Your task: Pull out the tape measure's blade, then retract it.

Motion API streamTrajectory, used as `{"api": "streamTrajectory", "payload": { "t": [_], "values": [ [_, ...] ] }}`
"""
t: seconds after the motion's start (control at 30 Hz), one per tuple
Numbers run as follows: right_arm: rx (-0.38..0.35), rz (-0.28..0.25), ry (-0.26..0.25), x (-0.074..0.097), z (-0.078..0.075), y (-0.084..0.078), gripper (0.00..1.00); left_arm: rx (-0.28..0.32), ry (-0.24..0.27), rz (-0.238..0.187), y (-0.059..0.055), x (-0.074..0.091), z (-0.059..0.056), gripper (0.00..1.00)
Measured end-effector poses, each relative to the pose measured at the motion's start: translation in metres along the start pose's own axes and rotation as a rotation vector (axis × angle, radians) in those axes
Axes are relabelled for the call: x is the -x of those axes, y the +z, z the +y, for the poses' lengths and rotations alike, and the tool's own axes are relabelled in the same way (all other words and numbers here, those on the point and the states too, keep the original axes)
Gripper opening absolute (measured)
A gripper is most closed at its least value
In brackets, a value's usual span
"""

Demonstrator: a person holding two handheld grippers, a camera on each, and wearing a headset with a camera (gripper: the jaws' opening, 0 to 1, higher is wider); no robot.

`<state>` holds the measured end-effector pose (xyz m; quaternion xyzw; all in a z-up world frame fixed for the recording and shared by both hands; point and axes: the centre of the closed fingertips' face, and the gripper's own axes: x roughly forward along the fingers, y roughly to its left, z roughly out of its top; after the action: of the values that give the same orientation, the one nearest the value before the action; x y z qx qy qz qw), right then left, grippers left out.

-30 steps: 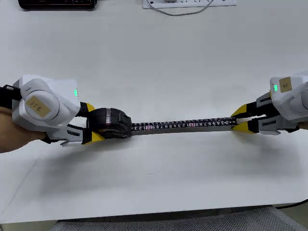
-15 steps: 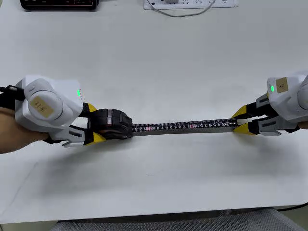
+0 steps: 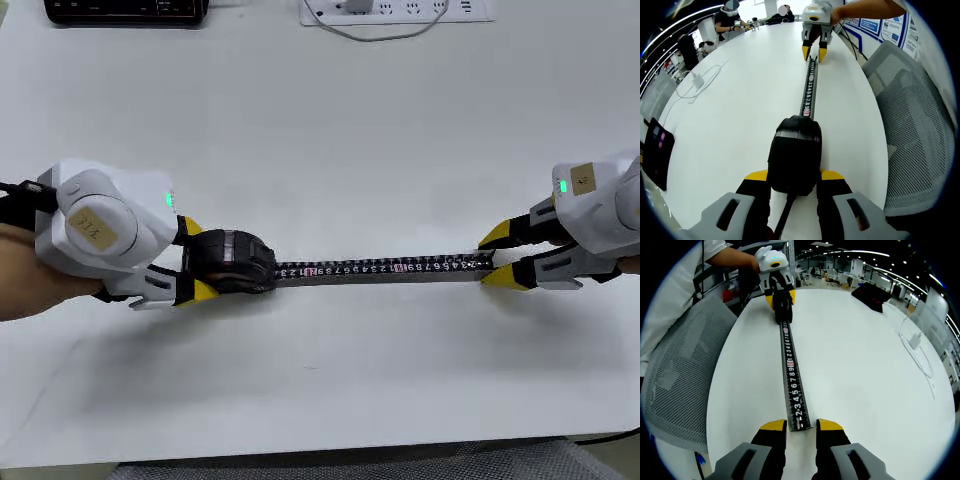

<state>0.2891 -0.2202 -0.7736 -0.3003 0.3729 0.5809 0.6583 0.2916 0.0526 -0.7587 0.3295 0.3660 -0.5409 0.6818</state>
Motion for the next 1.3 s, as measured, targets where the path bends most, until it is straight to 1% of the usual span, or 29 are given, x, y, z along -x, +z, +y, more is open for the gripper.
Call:
{"api": "streamTrajectory", "payload": {
  "t": [0.1, 0.4, 0.43, 0.5, 0.57, 0.63, 0.67, 0.73, 0.77, 0.8, 0.87, 0.93, 1.03, 1.07, 1.13, 1.23, 1.3],
  "values": [
    [0.002, 0.002, 0.004, 0.000, 0.001, 0.000, 0.21, 0.010, -0.003, 0.001, 0.000, 0.000, -0.001, 0.34],
    [-0.017, -0.010, -0.003, 0.003, 0.002, 0.002, 0.23, 0.024, -0.003, -0.001, 0.000, 0.001, -0.002, 0.35],
    [-0.025, -0.013, -0.005, 0.003, 0.003, 0.003, 0.23, 0.034, -0.003, -0.008, 0.001, 0.001, -0.003, 0.36],
    [-0.065, -0.030, -0.012, 0.006, 0.004, 0.005, 0.27, 0.046, 0.001, -0.013, 0.001, 0.002, -0.003, 0.38],
    [-0.095, -0.041, -0.022, 0.008, 0.004, 0.006, 0.31, 0.081, 0.006, -0.029, 0.002, 0.004, -0.003, 0.40],
    [-0.137, -0.059, -0.019, 0.010, 0.006, 0.009, 0.36, 0.101, 0.013, -0.040, 0.002, 0.006, -0.003, 0.43],
    [-0.127, -0.055, -0.027, 0.011, 0.005, 0.008, 0.36, 0.112, 0.017, -0.045, 0.002, 0.007, -0.003, 0.44],
    [-0.134, -0.055, -0.035, 0.012, 0.005, 0.007, 0.38, 0.126, 0.028, -0.049, 0.001, 0.009, -0.003, 0.47],
    [-0.142, -0.059, -0.040, 0.012, 0.006, 0.008, 0.39, 0.158, 0.024, -0.064, 0.002, 0.011, -0.004, 0.48],
    [-0.142, -0.059, -0.045, 0.013, 0.005, 0.008, 0.41, 0.164, 0.030, -0.070, 0.003, 0.013, -0.004, 0.48],
    [-0.149, -0.061, -0.048, 0.014, 0.007, 0.008, 0.42, 0.176, 0.048, -0.074, 0.001, 0.016, -0.003, 0.49],
    [-0.155, -0.063, -0.057, 0.016, 0.008, 0.007, 0.44, 0.208, 0.058, -0.093, 0.002, 0.020, -0.003, 0.51],
    [-0.163, -0.065, -0.082, 0.019, 0.007, 0.006, 0.47, 0.230, 0.085, -0.113, 0.003, 0.025, -0.001, 0.52],
    [-0.167, -0.065, -0.088, 0.019, 0.007, 0.006, 0.49, 0.237, 0.096, -0.114, 0.002, 0.026, 0.000, 0.52],
    [-0.173, -0.068, -0.086, 0.020, 0.010, 0.005, 0.50, 0.267, 0.099, -0.120, 0.001, 0.028, -0.002, 0.54],
    [-0.181, -0.066, -0.094, 0.021, 0.013, 0.004, 0.52, 0.274, 0.116, -0.135, 0.001, 0.032, -0.003, 0.56],
    [-0.190, -0.070, -0.107, 0.022, 0.014, 0.003, 0.54, 0.292, 0.125, -0.146, 0.001, 0.033, -0.004, 0.56]
  ]
}}
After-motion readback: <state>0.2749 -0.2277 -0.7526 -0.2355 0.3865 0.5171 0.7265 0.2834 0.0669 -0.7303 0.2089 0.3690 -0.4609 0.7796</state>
